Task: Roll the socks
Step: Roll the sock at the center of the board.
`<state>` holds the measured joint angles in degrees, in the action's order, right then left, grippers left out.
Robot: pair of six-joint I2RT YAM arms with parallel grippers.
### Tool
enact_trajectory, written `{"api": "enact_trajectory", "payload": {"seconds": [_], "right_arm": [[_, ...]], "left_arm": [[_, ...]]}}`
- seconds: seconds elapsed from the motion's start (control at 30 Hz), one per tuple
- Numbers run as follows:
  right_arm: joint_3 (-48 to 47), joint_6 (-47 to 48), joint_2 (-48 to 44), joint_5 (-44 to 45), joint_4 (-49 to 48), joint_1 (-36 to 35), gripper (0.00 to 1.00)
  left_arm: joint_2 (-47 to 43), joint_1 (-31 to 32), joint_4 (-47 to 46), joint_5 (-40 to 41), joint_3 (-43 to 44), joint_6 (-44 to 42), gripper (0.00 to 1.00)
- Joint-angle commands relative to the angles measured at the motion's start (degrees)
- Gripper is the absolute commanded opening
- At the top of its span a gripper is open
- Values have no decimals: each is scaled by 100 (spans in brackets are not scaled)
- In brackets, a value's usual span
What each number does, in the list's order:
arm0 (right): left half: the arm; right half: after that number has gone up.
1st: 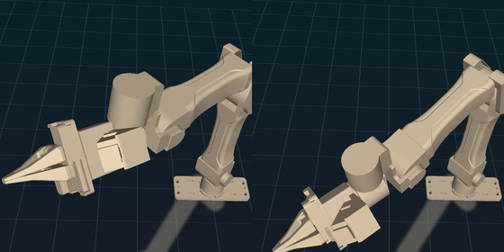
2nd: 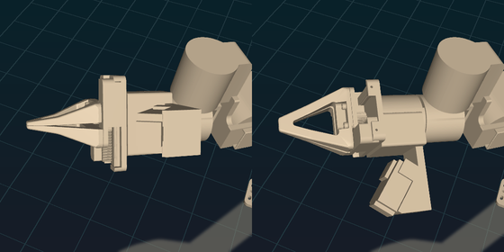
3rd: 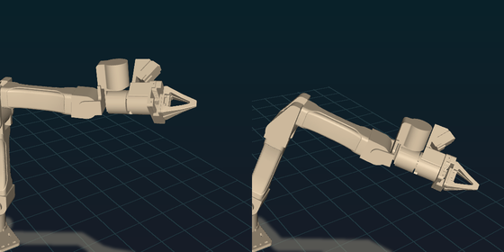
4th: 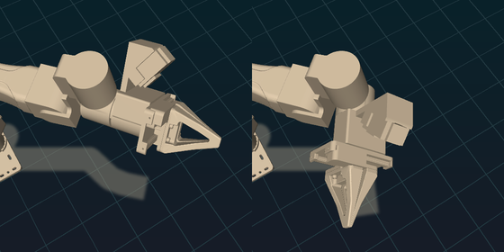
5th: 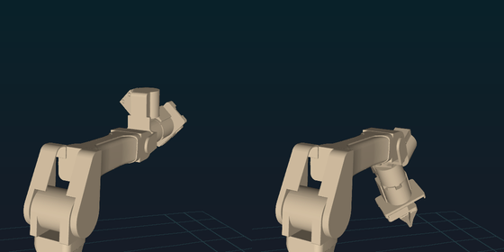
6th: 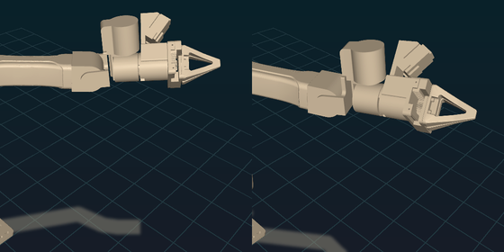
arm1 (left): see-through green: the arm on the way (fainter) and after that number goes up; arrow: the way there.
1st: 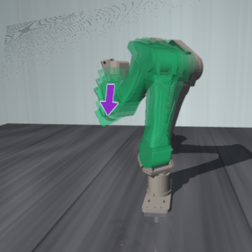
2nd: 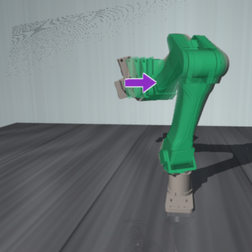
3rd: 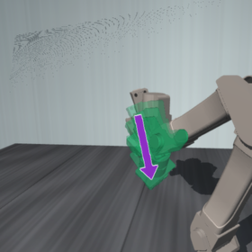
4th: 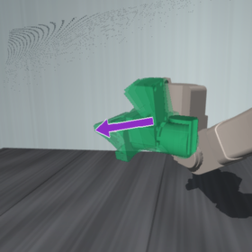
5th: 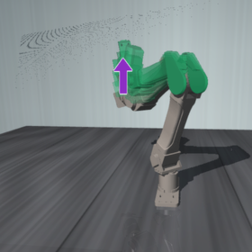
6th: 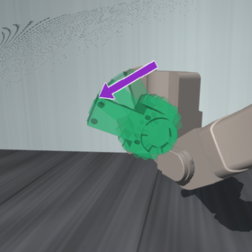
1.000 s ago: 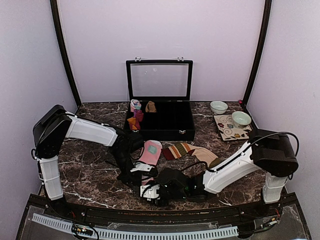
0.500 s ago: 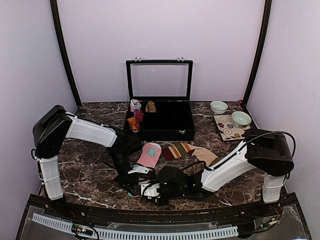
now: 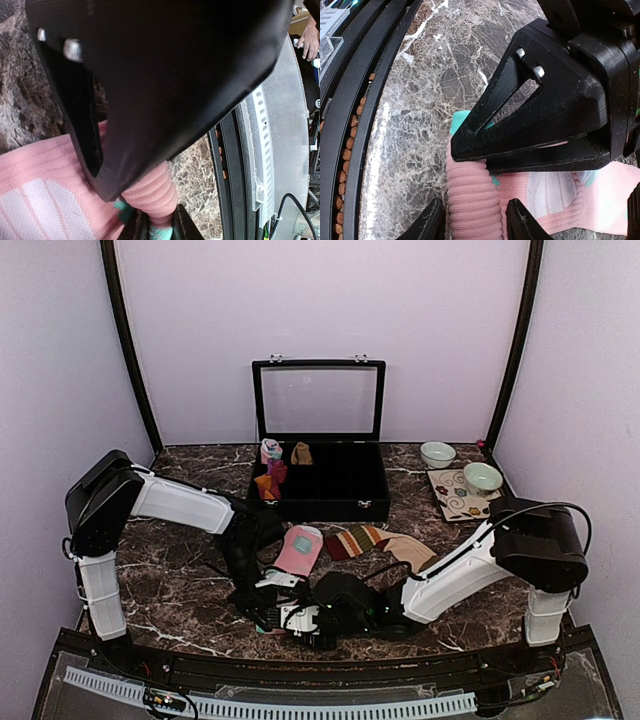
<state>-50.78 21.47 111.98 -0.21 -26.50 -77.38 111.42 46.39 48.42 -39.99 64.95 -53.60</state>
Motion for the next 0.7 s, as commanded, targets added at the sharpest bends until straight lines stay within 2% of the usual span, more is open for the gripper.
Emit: {"api": "enact_trajectory", "payload": {"seconds": [0.0,0.37,0.67], "right_arm": [[-297,-19,133,-123,-167,-141,45],[-147,-36,-169,293,-478,-311,46],[1051,-841,-751,881,-1122,-450,47]], "left_arm": [[337,45,-115,1217,-202,124,19],[346,45,-133,1230,-182,151,19],[273,28,-164,1191,-261,124,20]]}}
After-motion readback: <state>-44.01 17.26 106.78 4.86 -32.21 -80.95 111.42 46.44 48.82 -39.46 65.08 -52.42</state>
